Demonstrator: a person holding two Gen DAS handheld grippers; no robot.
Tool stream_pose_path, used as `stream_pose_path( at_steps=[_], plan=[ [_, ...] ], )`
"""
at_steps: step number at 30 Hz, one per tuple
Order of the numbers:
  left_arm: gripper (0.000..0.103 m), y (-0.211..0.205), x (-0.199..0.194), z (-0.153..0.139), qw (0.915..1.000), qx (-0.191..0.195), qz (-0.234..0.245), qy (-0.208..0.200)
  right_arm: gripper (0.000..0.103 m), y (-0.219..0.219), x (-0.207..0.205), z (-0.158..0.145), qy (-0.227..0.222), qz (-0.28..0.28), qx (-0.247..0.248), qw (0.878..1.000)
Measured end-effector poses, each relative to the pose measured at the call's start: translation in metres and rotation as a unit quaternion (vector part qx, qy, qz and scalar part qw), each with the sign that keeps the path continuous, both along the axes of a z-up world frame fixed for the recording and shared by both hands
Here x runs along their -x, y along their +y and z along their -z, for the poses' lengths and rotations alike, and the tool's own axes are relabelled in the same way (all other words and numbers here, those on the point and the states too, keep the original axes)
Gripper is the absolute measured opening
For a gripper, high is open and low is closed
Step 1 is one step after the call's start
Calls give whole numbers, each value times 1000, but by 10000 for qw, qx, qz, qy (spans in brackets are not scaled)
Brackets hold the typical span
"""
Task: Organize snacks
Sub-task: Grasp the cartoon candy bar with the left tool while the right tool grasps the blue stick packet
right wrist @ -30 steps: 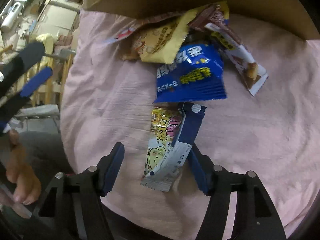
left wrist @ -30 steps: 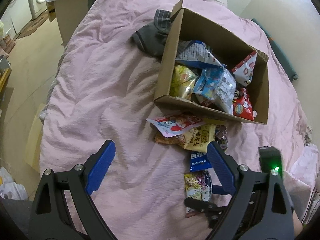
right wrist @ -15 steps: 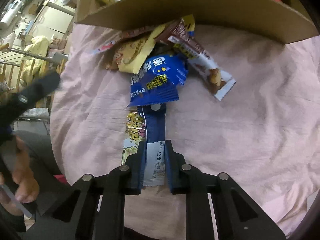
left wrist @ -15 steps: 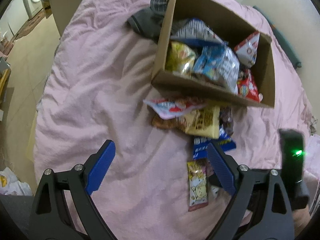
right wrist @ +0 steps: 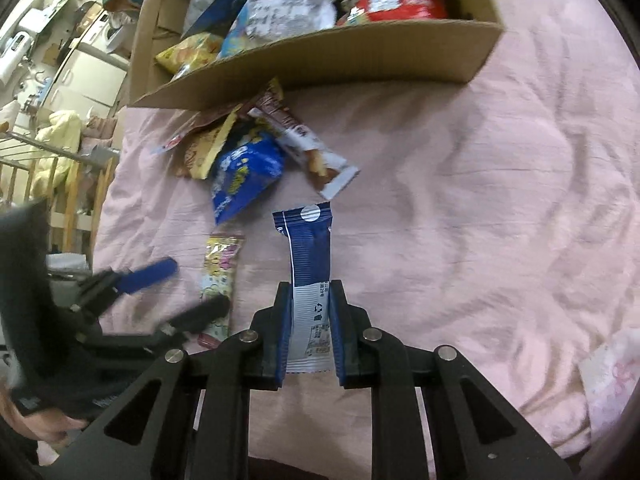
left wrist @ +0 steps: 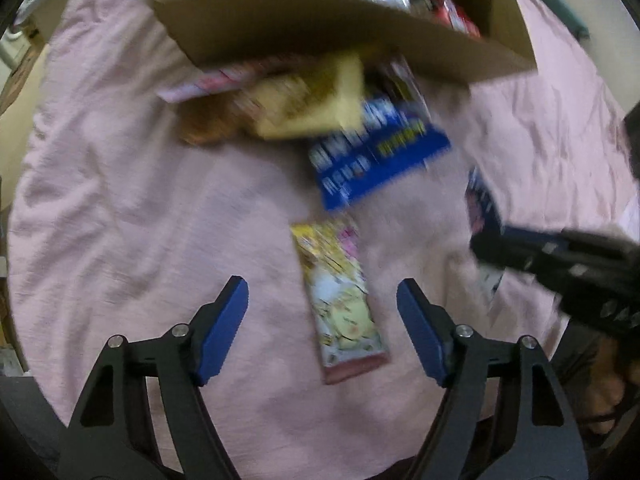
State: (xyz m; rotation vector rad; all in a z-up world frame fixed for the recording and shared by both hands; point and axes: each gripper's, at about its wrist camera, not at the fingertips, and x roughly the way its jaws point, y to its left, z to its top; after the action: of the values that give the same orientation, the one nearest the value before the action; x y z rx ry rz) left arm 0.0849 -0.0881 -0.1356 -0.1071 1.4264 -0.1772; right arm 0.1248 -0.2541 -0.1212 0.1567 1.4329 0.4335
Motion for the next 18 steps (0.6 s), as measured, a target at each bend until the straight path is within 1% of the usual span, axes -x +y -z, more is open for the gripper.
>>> stream_pose_path(
  at_steps=[1,3,5,6,7,8,9,10,11,12,18],
  plan=[
    [74,-6,1,4,9999,-71,95,26,19,-4,0,-1,-14,31,11,10000],
    [74,-20,3,11,9984,-390,410,-27,19,-9,1,-2,-22,106,12,9999],
    [73,-27,3,13,9970,-522,549,-133,19,-12,2,-3,-41,100,36,9999],
    [66,-27,3,13,9969,-535,547,-161,19,-12,2,-3,-59,93,56,9999],
    [62,-27,3,14,9969,-557,536,-170,19,-11,2,-3,-71,81,68,9999],
    [53,-26,3,13,9969,-559,519,-176,19,-11,1,-4,-77,74,66,9999],
    [40,-25,4,13,9970,-554,511,-179,19,-10,1,-4,-85,74,61,9999],
    [34,-24,4,11,9969,-554,524,-188,19,-8,0,-4,-91,62,57,9999],
    [27,-23,5,10,9966,-578,559,-200,19,-6,0,-4,-97,47,57,9999],
    [23,-22,6,8,9964,-579,576,-214,19,-5,0,-4,-104,37,56,9999],
    [23,-9,7,1,9971,-529,503,-227,19,-1,0,-5,-139,-45,53,9999]
  ],
)
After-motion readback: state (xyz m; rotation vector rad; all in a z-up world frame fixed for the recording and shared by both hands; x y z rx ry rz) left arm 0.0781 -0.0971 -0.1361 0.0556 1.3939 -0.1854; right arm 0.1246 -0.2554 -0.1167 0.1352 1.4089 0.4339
